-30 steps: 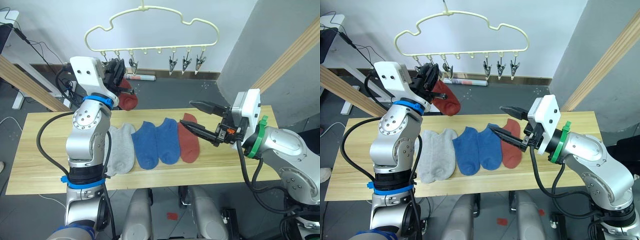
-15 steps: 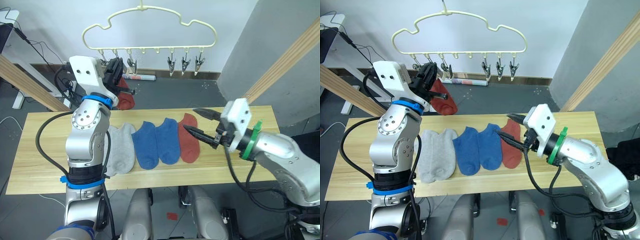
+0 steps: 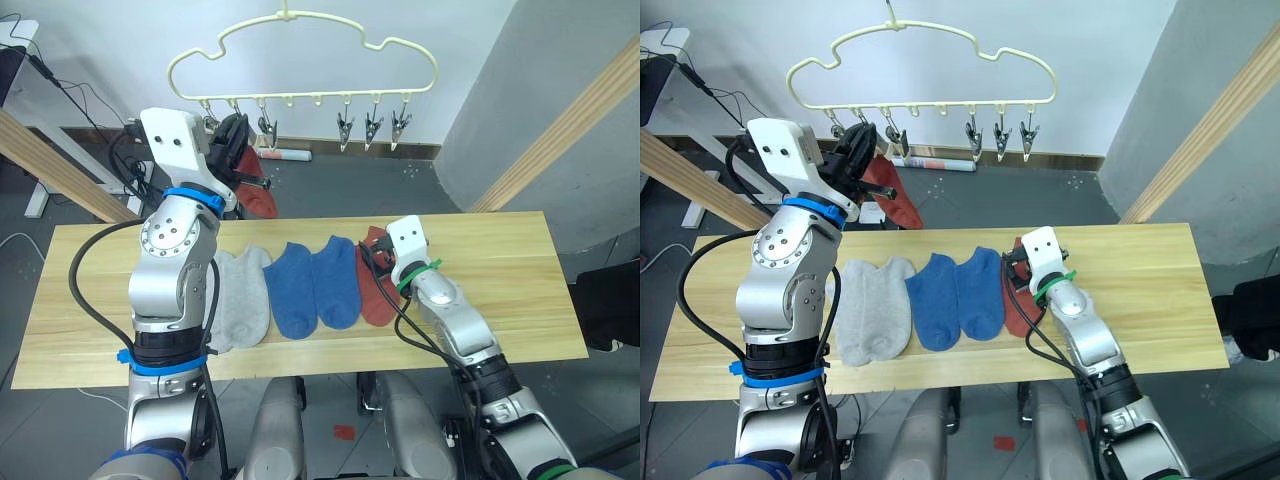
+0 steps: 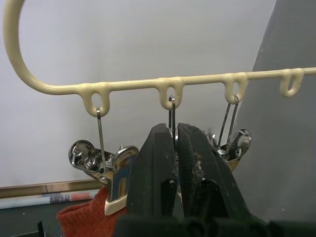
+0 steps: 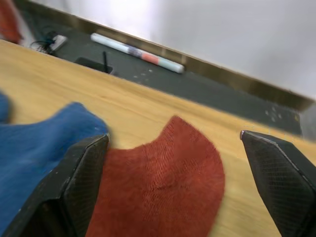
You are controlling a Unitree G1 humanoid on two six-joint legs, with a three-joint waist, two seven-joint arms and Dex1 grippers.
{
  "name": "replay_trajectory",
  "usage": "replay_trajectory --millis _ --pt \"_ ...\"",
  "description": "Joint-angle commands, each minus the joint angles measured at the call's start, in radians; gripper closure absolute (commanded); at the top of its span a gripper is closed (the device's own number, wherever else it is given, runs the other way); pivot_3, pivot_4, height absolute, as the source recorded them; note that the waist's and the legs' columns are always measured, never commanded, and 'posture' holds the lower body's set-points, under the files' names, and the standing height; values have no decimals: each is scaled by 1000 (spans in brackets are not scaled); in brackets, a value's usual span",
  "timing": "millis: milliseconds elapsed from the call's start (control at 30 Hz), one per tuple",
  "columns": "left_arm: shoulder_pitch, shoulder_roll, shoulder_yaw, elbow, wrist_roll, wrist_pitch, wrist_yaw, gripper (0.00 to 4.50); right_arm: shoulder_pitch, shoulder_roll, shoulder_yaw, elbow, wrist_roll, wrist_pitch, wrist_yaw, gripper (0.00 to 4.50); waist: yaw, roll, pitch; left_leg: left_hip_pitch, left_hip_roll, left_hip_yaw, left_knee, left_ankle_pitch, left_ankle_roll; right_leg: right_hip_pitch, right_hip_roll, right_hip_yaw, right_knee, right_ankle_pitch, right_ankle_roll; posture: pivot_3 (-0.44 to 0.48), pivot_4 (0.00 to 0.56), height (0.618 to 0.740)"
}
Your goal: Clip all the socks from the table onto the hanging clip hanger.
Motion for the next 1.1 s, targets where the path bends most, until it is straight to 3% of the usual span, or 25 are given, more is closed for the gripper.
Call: replay_trajectory --millis 33,167,267,600,900,1100 --pt "-11 8 -2 -27 1 -11 -7 4500 -29 37 -44 122 -37 -66 -59 14 1 0 0 0 0 0 0 0 0 0 0 0 0 0 0 -22 415 740" --pt "-11 9 0 -25 2 -12 -11 4500 -16 89 -88 147 -8 -27 -55 14 2 0 0 0 0 0 0 0 0 0 0 0 0 0 0 -20 415 740" --pt "-7 9 3 -24 3 -14 -12 4500 3 108 -91 132 -11 1 -36 872 1 0 0 0 0 0 0 0 0 0 0 0 1 0 0 -22 414 740" --pt "-9 30 31 -37 -43 6 -48 4500 21 98 -80 32 -33 2 24 4467 2 0 0 1 0 0 0 0 0 1 0 0 1 0 0 -13 412 740" --pt "-54 125 132 -71 -287 206 -157 4500 -26 -46 109 -330 -47 71 324 4467 -2 0 0 0 0 -1 0 0 0 0 2 -1 1 0 0 0 408 740" --pt "-89 159 166 -70 -420 332 -176 4500 -203 44 131 -225 -34 41 372 4467 1 0 0 0 0 -3 1 1 -1 0 2 -2 1 0 0 7 398 740"
